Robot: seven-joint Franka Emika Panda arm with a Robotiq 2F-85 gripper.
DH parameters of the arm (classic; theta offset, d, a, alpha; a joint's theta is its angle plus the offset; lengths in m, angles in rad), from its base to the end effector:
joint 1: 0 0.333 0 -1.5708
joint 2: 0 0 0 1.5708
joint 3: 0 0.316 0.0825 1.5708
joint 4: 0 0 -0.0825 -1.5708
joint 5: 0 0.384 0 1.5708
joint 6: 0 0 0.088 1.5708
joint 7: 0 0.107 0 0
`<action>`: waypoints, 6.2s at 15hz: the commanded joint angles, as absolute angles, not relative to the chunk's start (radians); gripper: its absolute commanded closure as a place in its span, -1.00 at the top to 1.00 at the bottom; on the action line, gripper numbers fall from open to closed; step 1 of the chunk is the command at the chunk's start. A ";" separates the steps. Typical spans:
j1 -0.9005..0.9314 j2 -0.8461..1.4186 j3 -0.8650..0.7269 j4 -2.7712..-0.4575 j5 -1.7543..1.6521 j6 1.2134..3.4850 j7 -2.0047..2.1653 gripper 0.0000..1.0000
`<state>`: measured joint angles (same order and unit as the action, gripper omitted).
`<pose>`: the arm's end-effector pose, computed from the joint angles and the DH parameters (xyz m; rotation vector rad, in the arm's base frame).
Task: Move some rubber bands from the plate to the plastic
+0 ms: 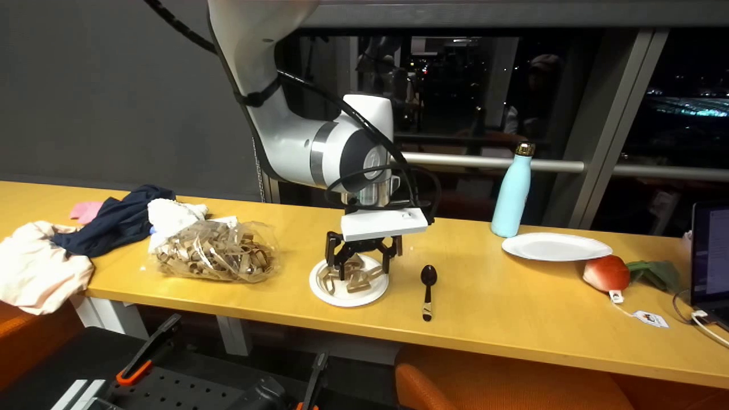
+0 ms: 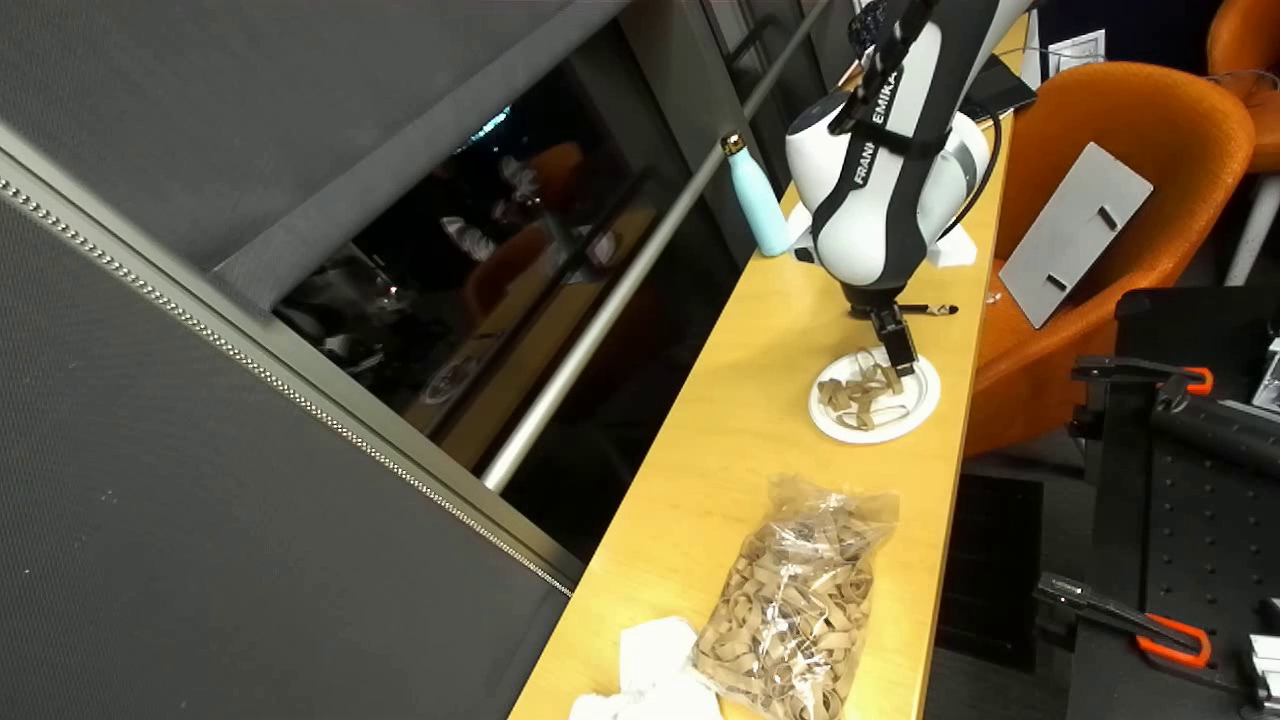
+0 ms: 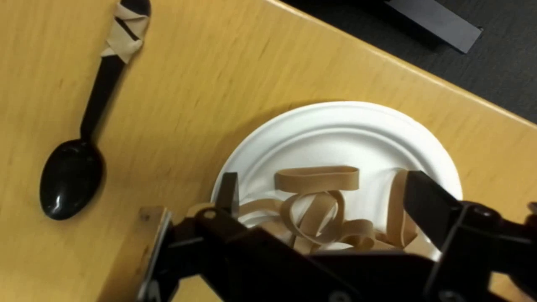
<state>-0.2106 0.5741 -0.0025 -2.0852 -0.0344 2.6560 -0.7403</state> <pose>0.5668 -0.1217 0.1443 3.0067 0.8614 -0.0171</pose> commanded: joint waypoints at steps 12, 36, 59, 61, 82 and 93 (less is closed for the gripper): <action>-0.182 0.746 0.040 -1.868 -0.088 2.686 -0.614 1.00; -0.168 0.716 0.044 -1.965 -0.096 2.689 -0.554 -0.01; -0.162 0.514 0.207 -2.079 0.003 2.586 -0.496 -0.98; -0.159 0.481 0.221 -2.104 0.024 2.572 -0.498 -0.98; -0.186 0.692 0.416 -1.915 0.231 2.555 -0.702 -0.98; -0.190 0.618 0.396 -2.040 0.295 2.449 -0.725 -0.98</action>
